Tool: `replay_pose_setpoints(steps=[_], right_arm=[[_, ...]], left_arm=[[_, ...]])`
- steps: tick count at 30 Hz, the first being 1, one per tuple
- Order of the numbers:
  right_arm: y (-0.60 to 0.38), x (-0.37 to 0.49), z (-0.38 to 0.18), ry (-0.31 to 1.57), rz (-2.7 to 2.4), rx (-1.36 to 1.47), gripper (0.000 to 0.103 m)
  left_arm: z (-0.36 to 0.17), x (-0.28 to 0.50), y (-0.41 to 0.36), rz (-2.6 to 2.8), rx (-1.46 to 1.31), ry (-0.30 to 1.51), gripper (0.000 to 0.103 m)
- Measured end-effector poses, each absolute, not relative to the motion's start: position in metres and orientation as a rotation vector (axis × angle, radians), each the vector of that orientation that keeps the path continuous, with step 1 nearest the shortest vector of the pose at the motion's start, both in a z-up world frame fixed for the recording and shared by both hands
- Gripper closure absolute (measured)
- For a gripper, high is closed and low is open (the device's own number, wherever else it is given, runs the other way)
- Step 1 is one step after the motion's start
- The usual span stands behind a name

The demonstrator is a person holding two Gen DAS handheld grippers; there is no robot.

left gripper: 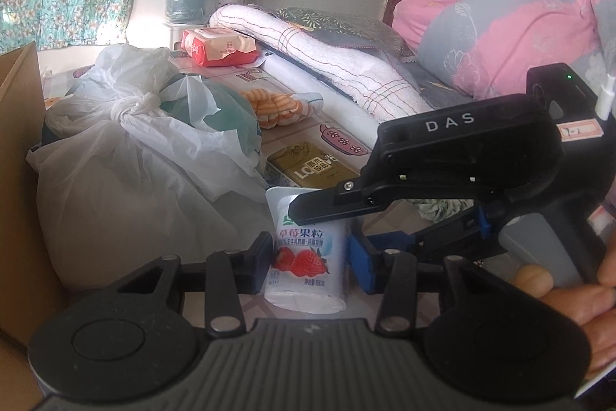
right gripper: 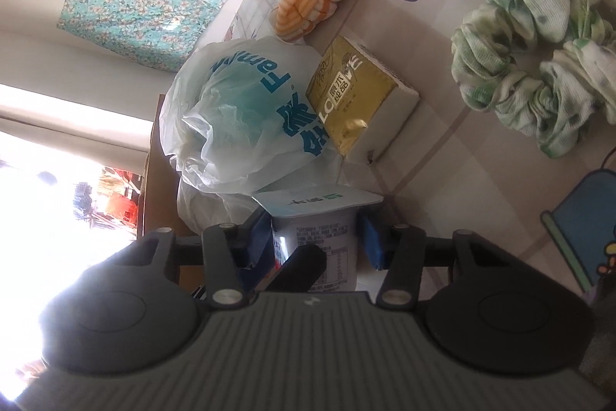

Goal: Organize soft objects
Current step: 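Lift the yogurt cup with the right gripper and carry it toward the box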

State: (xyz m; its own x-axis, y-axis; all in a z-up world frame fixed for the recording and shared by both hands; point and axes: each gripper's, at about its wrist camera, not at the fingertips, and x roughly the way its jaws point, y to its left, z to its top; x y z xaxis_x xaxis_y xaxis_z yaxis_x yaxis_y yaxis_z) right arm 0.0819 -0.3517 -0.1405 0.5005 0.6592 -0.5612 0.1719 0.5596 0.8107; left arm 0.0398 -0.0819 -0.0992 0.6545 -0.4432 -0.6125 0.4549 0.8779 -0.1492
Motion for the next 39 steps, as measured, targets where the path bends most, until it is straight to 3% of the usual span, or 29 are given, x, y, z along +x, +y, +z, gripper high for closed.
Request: replay_pose_setpoints(steps=[26,39], right_arm=[[-0.315,0.050,-0.104,0.940,0.466,0.561,0.053],[-0.306,0.057,-0.075,0.798,0.424,0.340,0.053]], left_arm=[[-0.100,0.011,-0.085,-0.532,0.181,0.656,0.056],[-0.092,0.035,-0.096,-0.537,0.209,0.564,0.055]])
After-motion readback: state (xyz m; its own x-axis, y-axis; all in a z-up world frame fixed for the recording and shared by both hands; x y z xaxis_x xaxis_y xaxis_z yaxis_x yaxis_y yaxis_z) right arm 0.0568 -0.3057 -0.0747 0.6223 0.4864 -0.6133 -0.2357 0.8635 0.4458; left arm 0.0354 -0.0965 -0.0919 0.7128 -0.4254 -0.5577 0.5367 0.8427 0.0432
